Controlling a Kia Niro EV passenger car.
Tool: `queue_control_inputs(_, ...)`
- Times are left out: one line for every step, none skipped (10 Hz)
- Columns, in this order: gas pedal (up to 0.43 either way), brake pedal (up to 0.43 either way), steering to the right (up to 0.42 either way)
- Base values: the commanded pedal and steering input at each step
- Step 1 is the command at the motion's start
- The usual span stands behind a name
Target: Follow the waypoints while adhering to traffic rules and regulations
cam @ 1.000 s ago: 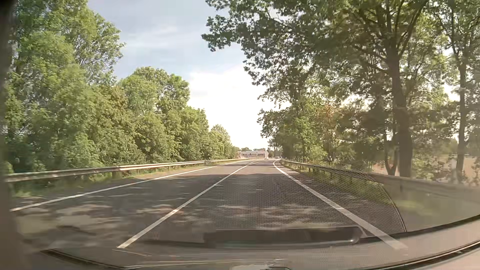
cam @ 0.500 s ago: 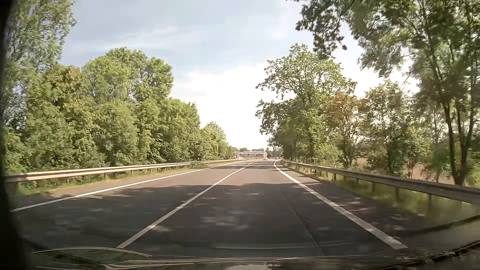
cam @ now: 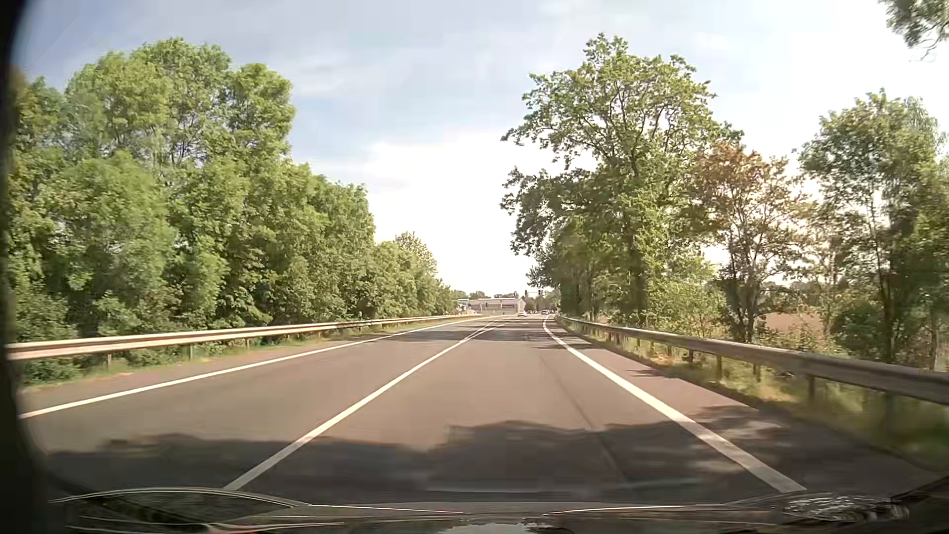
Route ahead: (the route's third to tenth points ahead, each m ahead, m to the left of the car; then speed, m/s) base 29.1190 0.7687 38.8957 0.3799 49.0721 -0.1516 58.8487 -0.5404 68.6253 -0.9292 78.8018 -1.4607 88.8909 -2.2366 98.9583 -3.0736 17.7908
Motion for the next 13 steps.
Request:
queue_control_inputs(0.000,0.213,0.002)
queue_control_inputs(0.000,0.226,0.002)
queue_control_inputs(0.000,0.232,0.001)
queue_control_inputs(0.000,0.232,0.002)
queue_control_inputs(0.000,0.232,0.002)
queue_control_inputs(0.000,0.232,0.001)
queue_control_inputs(0.000,0.220,0.002)
queue_control_inputs(0.000,0.207,0.001)
queue_control_inputs(0.000,0.195,0.002)
queue_control_inputs(0.000,0.183,0.002)
queue_control_inputs(0.000,0.171,0.002)
queue_control_inputs(0.000,0.165,0.002)
queue_control_inputs(0.000,0.159,0.002)
